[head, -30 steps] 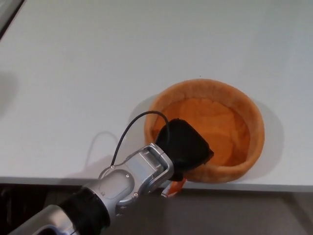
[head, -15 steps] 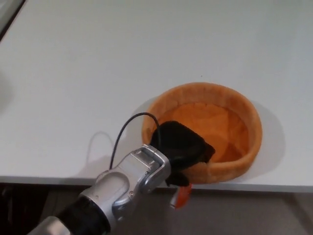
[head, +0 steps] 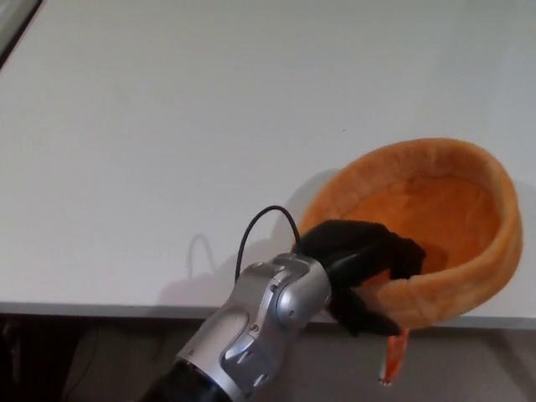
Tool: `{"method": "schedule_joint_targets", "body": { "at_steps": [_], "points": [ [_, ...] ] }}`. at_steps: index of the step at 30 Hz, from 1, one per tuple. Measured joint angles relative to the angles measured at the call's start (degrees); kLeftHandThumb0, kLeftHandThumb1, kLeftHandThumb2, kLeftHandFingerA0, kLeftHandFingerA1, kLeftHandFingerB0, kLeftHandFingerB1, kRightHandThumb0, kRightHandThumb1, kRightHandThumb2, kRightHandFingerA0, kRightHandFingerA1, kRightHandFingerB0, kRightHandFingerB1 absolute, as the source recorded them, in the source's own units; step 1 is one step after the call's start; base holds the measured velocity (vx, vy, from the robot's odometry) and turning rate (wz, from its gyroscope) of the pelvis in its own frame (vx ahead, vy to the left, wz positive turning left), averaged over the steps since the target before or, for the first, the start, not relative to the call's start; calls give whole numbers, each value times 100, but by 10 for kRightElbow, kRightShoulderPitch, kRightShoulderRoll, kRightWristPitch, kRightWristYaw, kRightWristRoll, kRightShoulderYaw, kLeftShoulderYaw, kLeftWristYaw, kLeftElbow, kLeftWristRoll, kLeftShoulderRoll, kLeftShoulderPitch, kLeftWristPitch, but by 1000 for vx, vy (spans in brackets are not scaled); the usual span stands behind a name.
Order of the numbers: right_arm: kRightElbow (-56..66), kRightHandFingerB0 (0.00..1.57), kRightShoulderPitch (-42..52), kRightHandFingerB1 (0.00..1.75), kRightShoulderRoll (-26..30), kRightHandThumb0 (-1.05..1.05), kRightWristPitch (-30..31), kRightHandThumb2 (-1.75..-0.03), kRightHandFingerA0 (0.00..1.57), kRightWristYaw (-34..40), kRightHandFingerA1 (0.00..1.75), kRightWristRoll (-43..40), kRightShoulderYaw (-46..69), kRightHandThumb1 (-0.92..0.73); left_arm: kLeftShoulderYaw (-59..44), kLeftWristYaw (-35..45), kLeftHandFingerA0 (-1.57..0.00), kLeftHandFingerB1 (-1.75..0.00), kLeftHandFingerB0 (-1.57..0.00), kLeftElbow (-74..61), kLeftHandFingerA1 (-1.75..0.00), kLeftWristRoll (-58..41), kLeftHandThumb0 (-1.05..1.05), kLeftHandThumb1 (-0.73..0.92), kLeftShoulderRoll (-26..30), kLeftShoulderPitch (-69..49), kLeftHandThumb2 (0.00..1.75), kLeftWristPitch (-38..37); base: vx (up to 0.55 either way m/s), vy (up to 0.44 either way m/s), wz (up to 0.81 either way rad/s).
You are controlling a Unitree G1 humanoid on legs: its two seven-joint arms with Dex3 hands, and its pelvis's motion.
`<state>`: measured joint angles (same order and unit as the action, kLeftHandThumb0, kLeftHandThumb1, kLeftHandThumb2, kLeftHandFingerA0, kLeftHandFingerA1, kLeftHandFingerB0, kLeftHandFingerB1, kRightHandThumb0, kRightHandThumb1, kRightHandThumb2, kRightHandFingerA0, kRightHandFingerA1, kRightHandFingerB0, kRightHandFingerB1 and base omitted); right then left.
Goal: A soft plate is kept in the center of the table close to the robot and the robot uses its left hand to pick up the plate, turns it upside down and places it back on the table
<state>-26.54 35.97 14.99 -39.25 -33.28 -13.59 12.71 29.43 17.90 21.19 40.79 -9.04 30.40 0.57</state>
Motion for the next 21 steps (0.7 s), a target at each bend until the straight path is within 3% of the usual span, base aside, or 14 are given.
{"method": "schedule_joint_targets", "body": {
  "at_steps": [4,5,9,10,11,12,13,14,15,21],
  "points": [
    [-26,31,-11,48,0,-67,-3,-96,54,-2,55,0,0,-63,-18,17,-101,-175,-84,-3,-175,-38,-24,45,-23,-16,79,0,0,0,0],
    [-32,38,-14,34,0,-63,-5,-64,64,-2,39,0,0,-77,-25,22,-100,-175,-83,-3,-175,-50,-26,45,-31,-18,78,1,0,0,0],
    [-32,38,-15,34,0,-61,-10,-64,64,-2,39,0,0,-78,-56,36,-98,-175,-76,-10,-175,-85,-20,38,-64,-23,85,13,0,0,0],
    [-31,38,-15,35,0,-59,-11,-64,63,-2,40,0,0,-77,-64,38,-98,-175,-75,-11,-175,-93,-17,36,-72,-24,90,16,0,0,0],
    [-32,32,-16,49,0,-64,-11,-95,53,-2,55,0,0,-63,-78,41,-102,-175,-77,-14,-175,-105,-18,40,-86,-27,91,23,0,0,0],
    [-32,32,-17,49,0,-64,-12,-95,53,-2,55,0,0,-63,-84,42,-102,-175,-77,-18,-175,-113,-18,40,-89,-30,91,25,0,0,0],
    [-32,37,-18,34,0,-61,-12,-65,61,-2,39,0,0,-77,-97,44,-131,-142,-112,-21,-151,-125,-35,36,-92,-34,95,29,0,0,0],
    [-32,37,-17,33,0,-61,-12,-64,61,-2,38,0,0,-77,-106,45,-130,-142,-113,-22,-151,-134,-36,36,-92,-37,95,32,0,0,0],
    [-31,37,-17,33,0,-61,-12,-63,61,-2,39,0,0,-76,-115,46,-102,-175,-79,-23,-175,-143,-22,42,-93,-38,88,35,0,0,0],
    [-30,37,-17,35,0,-62,-12,-65,60,-2,39,0,0,-76,-172,46,-100,-175,-79,-29,-175,-199,-20,48,-94,-43,86,52,0,0,0]
  ]
}}
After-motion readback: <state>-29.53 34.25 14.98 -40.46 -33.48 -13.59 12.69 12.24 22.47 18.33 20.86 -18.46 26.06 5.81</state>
